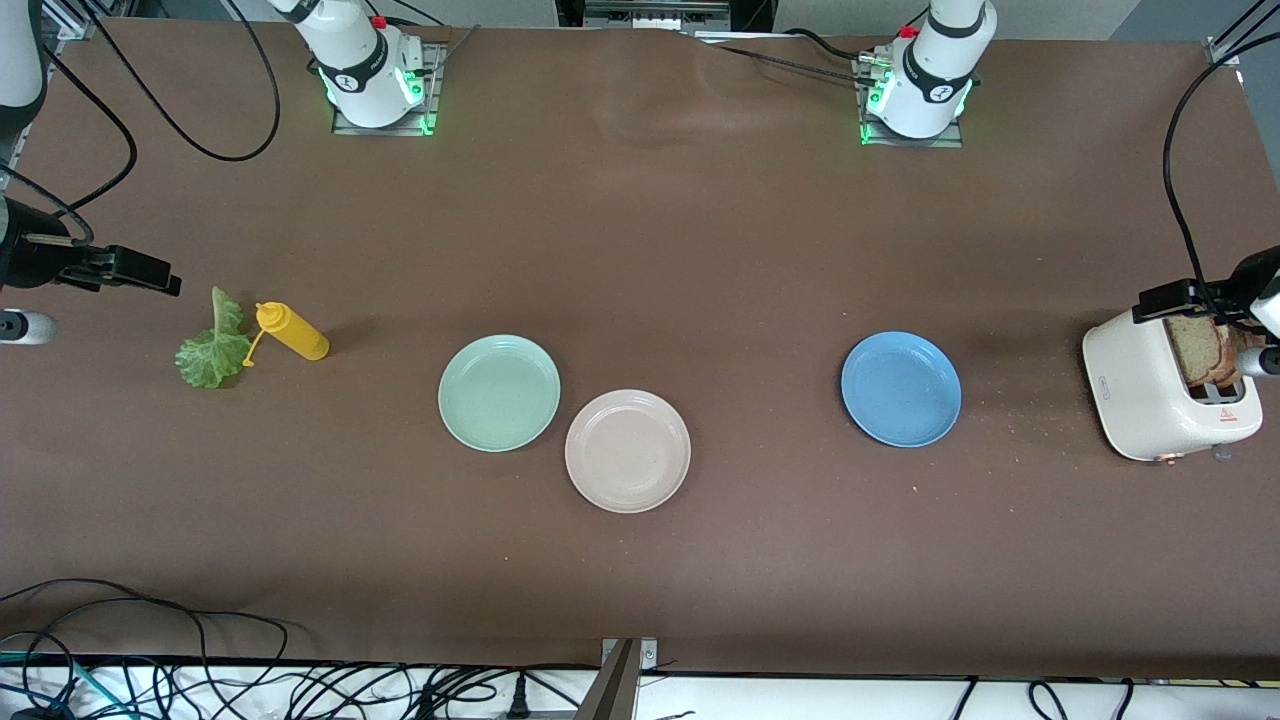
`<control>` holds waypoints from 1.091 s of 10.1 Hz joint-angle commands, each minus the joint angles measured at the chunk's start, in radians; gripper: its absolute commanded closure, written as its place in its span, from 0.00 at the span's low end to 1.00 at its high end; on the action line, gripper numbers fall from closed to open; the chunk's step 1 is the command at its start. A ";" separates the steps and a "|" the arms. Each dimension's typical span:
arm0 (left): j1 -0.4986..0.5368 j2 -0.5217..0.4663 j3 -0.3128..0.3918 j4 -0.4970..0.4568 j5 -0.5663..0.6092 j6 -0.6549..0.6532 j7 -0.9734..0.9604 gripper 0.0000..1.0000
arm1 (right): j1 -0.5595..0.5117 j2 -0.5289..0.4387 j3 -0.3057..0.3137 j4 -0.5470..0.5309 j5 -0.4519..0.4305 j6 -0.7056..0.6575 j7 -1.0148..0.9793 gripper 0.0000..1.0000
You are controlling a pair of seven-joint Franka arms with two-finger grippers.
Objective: Make sandwich on beige plate with both arms
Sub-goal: 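Reach the left gripper to the bread slice in the white toaster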
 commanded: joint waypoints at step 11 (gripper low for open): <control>0.169 0.114 -0.009 -0.044 0.144 0.132 0.047 0.00 | -0.002 0.001 0.000 0.014 0.004 -0.017 -0.008 0.00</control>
